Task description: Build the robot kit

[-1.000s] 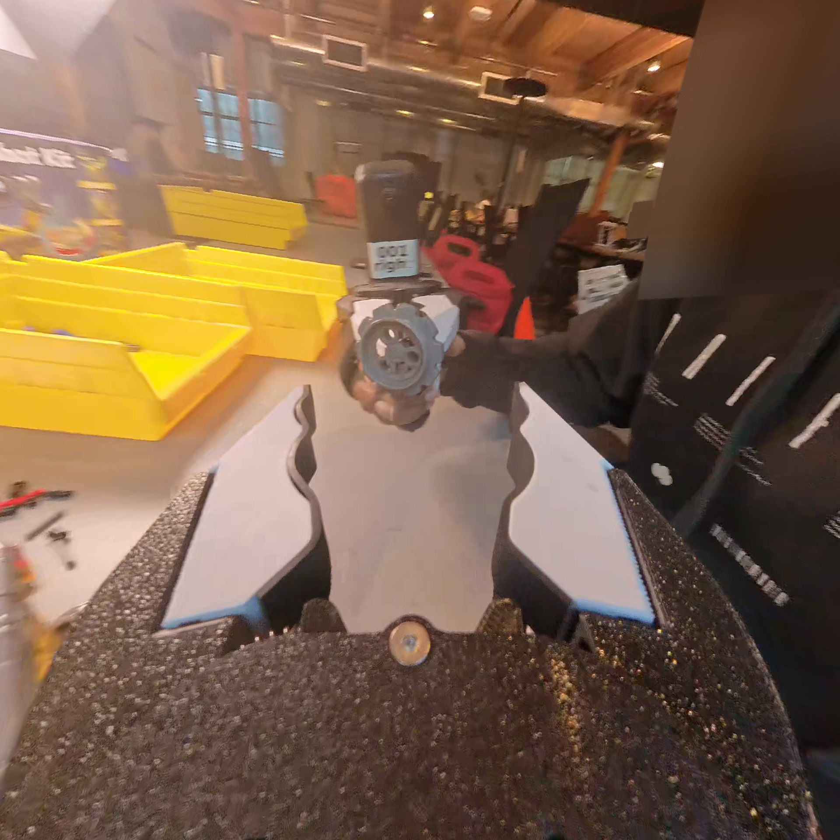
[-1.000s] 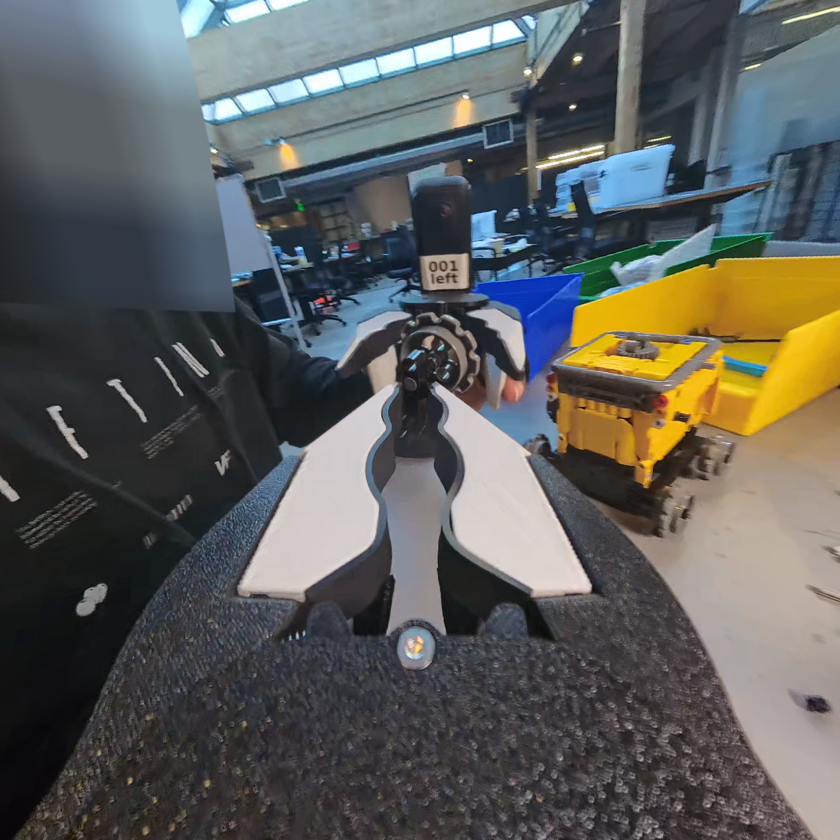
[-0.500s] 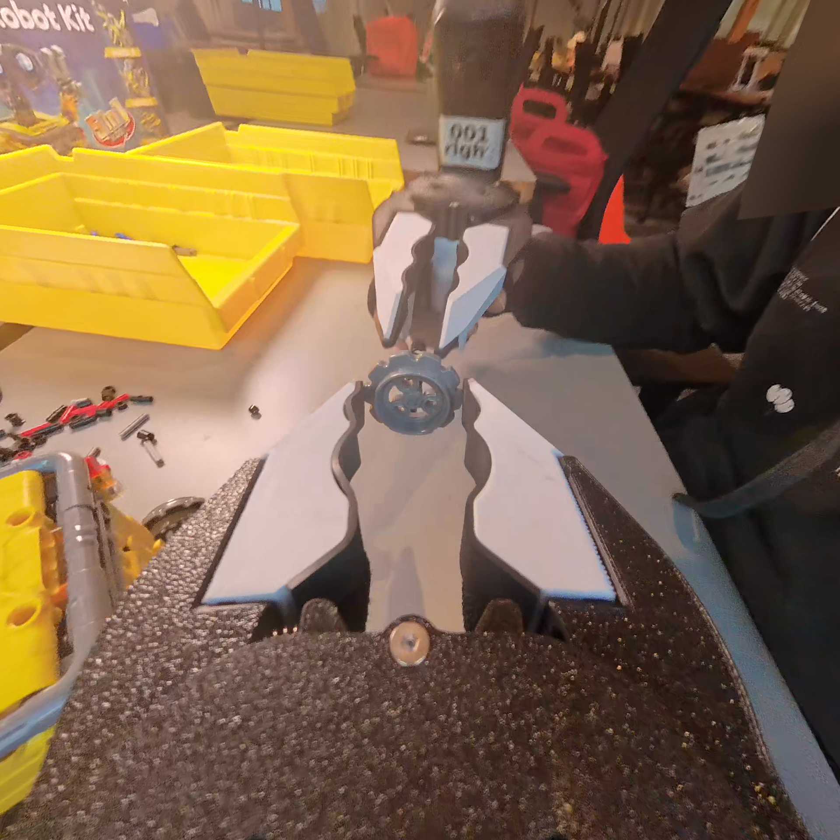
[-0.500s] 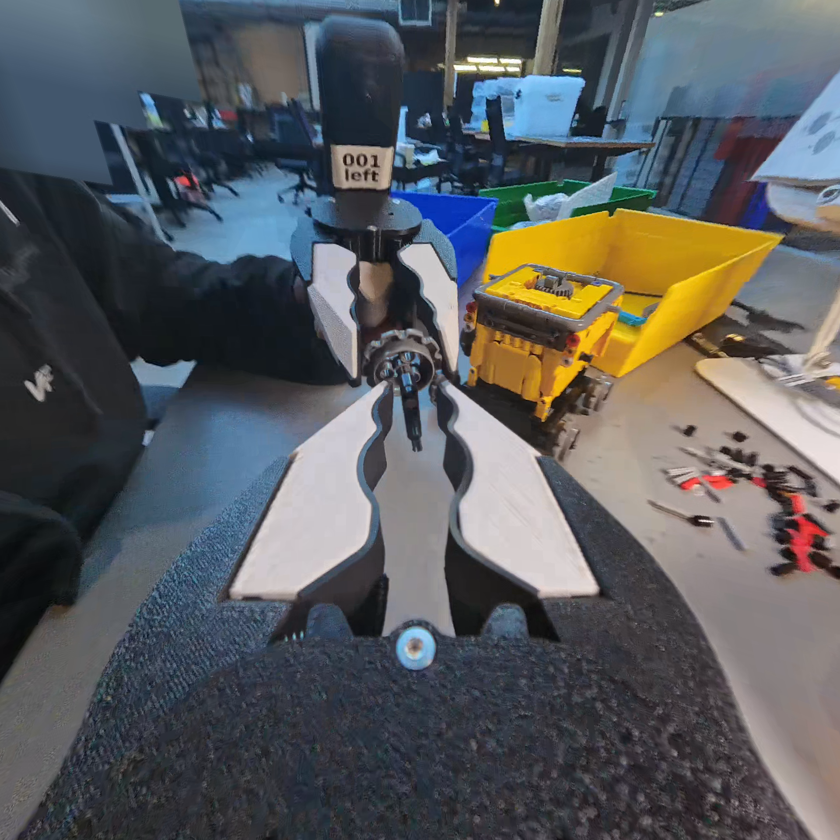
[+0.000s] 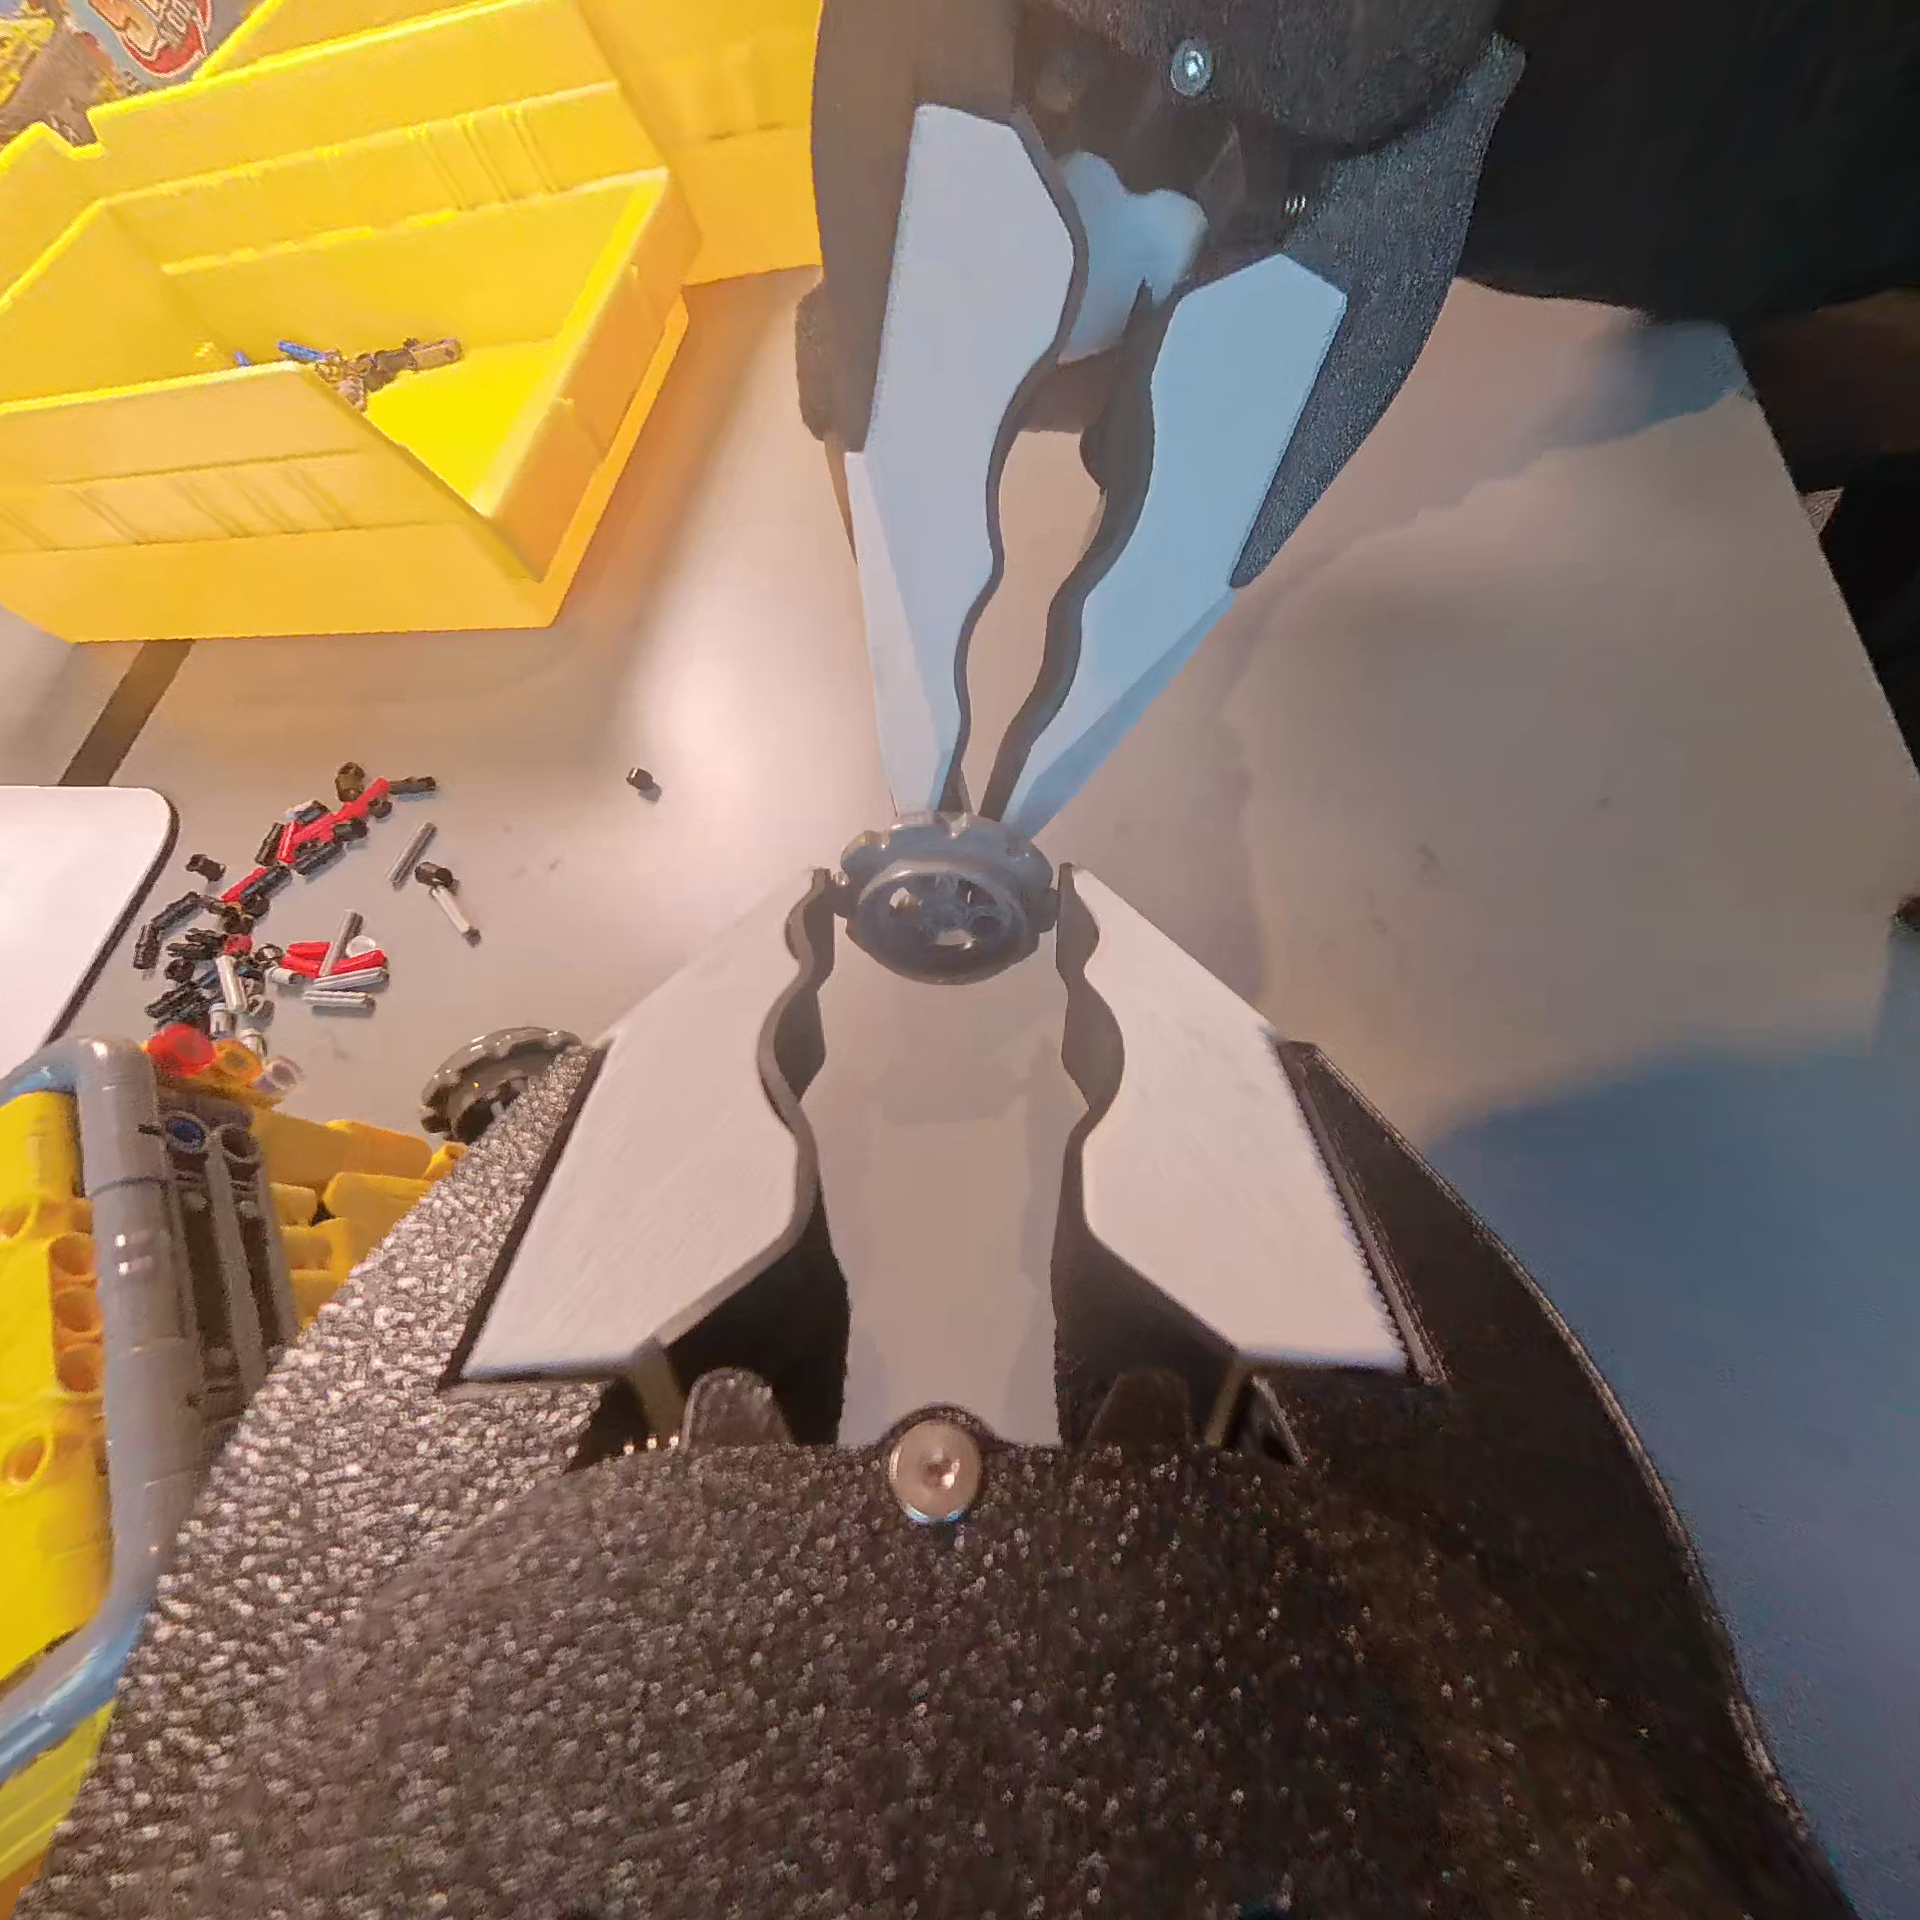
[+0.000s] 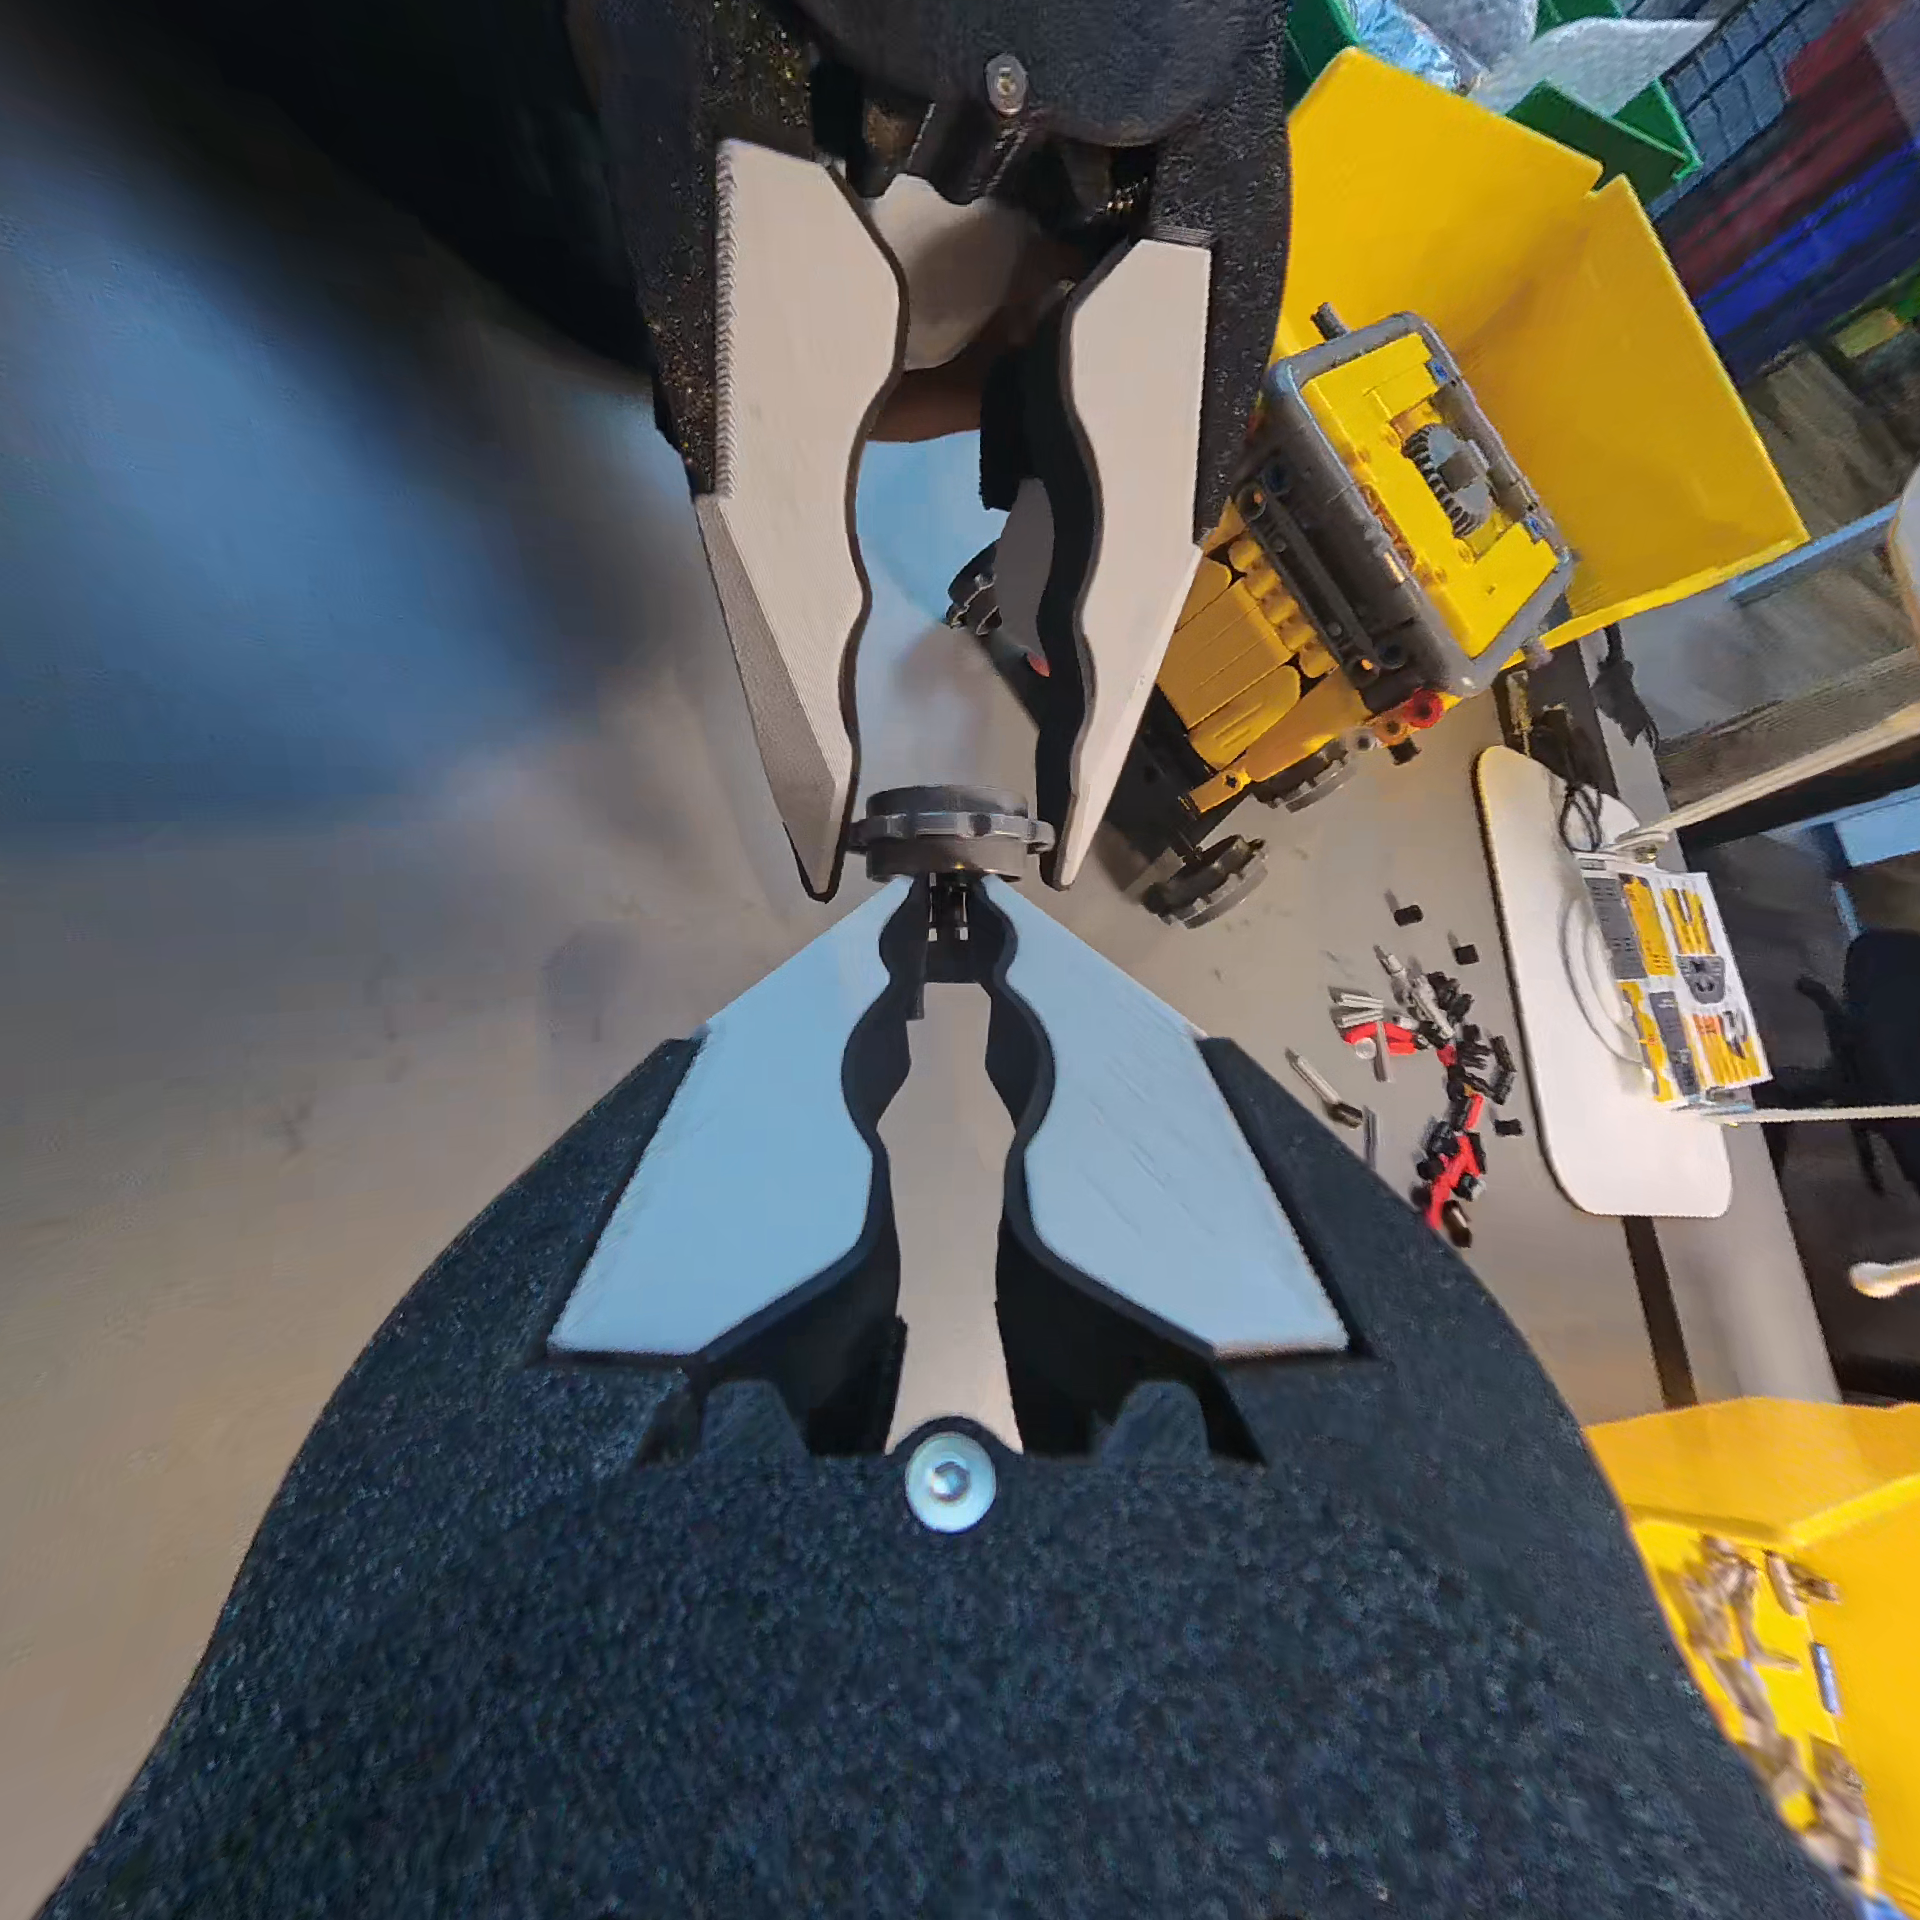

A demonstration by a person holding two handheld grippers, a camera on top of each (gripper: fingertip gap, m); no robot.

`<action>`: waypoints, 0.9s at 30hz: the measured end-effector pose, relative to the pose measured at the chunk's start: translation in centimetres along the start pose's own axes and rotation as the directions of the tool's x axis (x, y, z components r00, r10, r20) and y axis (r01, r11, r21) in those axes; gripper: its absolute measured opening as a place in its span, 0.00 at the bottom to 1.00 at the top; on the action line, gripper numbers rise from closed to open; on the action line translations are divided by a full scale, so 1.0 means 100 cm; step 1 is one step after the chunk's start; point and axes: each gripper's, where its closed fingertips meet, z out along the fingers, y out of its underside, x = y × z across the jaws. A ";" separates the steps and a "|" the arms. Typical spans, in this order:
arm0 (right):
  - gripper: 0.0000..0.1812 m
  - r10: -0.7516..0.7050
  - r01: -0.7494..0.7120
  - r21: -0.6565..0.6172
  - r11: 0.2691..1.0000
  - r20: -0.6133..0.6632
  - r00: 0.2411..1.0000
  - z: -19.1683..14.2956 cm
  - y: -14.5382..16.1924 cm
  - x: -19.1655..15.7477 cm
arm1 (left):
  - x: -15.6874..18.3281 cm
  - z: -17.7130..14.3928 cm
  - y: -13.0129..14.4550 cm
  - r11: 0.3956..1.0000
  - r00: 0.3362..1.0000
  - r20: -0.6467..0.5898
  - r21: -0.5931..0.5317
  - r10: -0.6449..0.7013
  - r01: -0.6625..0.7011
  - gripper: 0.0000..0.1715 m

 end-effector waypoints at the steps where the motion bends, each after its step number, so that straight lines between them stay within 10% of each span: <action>1: 0.03 -0.025 0.025 -0.010 1.000 -0.005 1.000 0.001 0.000 0.000 | 0.000 0.000 0.001 1.000 1.000 0.004 -0.010 0.006 -0.006 0.23; 24: 0.02 -0.063 0.075 -0.164 0.984 0.077 0.995 0.001 0.013 -0.008 | 0.002 0.006 0.010 0.995 1.000 0.028 -0.102 0.011 -0.008 0.23; 27: 0.02 -0.066 0.108 -0.421 0.901 0.113 0.991 -0.010 0.089 -0.007 | -0.016 -0.015 0.010 0.997 0.996 0.077 -0.058 -0.046 0.050 0.23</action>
